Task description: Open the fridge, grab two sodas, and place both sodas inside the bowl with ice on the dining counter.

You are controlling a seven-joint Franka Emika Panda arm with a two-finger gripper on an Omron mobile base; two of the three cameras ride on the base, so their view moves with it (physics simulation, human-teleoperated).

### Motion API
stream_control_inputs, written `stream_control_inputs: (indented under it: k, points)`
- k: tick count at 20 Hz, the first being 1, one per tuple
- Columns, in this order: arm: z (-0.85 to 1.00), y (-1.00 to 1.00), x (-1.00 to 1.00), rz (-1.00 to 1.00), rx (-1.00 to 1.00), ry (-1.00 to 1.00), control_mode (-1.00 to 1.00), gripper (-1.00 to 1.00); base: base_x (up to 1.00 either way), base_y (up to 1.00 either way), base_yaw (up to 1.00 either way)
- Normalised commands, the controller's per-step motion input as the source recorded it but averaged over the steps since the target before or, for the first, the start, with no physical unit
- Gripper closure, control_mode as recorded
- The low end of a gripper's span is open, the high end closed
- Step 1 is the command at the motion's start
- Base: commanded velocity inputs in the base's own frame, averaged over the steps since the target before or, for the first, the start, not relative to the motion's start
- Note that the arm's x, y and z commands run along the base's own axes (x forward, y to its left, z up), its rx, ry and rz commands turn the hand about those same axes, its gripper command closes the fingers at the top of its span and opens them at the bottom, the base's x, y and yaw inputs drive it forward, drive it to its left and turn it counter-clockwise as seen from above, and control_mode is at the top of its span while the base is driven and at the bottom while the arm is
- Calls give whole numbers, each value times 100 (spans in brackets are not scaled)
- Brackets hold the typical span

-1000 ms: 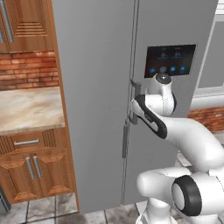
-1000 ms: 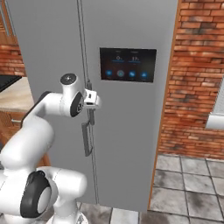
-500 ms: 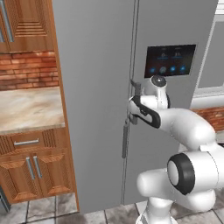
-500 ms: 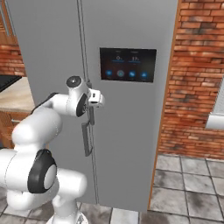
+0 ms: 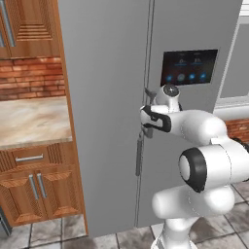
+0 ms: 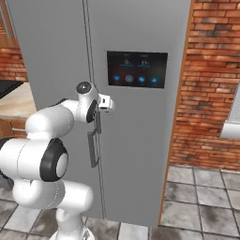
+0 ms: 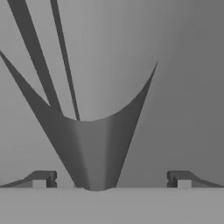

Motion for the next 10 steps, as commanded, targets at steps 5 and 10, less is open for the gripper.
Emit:
stream_control_inputs:
  k: [5,10]
  points:
    - [-15,0,43,0,0,0,-100,-100,0,0,0]
    - [-13,0,50,0,0,0,-100,100,0,0,0]
